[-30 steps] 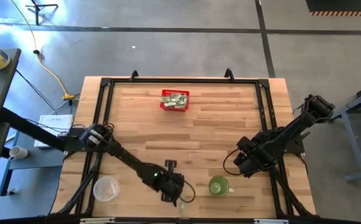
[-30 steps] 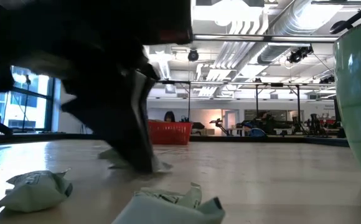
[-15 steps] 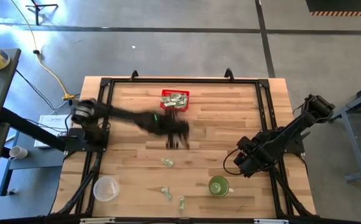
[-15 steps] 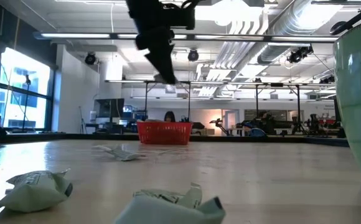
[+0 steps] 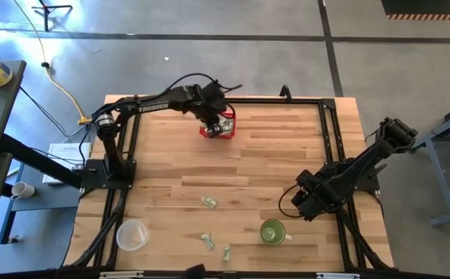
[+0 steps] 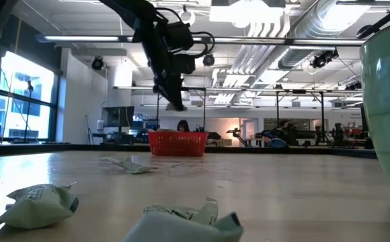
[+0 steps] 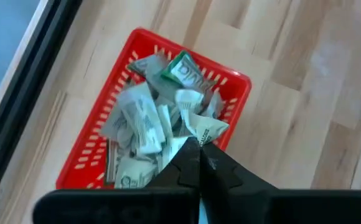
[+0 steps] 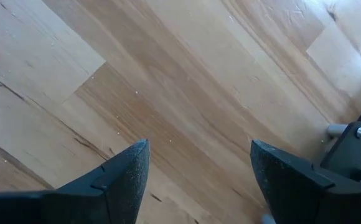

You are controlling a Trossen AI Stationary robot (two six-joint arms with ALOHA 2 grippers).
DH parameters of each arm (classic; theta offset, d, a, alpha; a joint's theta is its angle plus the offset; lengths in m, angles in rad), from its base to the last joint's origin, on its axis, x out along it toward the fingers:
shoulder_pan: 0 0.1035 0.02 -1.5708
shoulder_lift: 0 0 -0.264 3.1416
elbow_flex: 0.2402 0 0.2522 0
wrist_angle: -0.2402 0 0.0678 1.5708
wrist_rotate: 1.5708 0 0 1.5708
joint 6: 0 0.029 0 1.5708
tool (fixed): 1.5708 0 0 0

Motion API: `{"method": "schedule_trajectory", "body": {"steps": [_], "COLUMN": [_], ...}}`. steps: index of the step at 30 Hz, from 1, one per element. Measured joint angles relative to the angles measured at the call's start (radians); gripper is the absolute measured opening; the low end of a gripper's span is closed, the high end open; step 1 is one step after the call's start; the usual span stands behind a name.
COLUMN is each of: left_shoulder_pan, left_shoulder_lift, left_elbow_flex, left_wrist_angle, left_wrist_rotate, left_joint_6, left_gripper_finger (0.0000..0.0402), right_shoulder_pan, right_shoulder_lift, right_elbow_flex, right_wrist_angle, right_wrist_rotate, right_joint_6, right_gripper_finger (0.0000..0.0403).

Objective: Pick and place items into bin
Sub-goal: Put the light green stevia packet into the red bin, then put the bottom light green stevia packet into the red bin

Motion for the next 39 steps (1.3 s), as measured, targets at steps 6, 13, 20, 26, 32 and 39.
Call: {"method": "schedule_trajectory", "body": {"steps": [6,13,20,26,32,39], "left_shoulder_pan": [-0.017,-0.068,-0.498,-0.806,-0.944,-1.017], "left_shoulder_lift": [0.001,-0.024,-0.062,0.004,0.137,0.237], "left_elbow_flex": [0.001,0.002,0.001,-0.048,-0.051,-0.051], "left_wrist_angle": [0.087,-0.015,-0.154,0.075,0.27,0.389], "left_wrist_rotate": [-0.136,-0.034,0.16,0.01,-0.002,-0.031], "left_joint_6": [0.045,-0.045,0.178,0.274,0.282,0.227], "left_gripper_finger": [0.0132,0.0261,0.0239,0.019,0.0183,0.0248], "right_shoulder_pan": [-0.001,-0.001,-0.001,-0.002,-0.001,0.022], "right_shoulder_lift": [0.0,0.0,0.0,0.0,0.001,0.001], "right_elbow_flex": [0.0,0.0,0.0,0.0,0.0,0.0], "right_wrist_angle": [0.002,0.006,0.012,0.014,0.03,0.053], "right_wrist_rotate": [-0.009,-0.034,-0.017,0.014,0.005,-0.005], "right_joint_6": [0.012,0.03,0.026,0.007,0.004,0.004], "right_gripper_finger": [0.027,0.027,0.027,0.027,0.027,0.027]}}
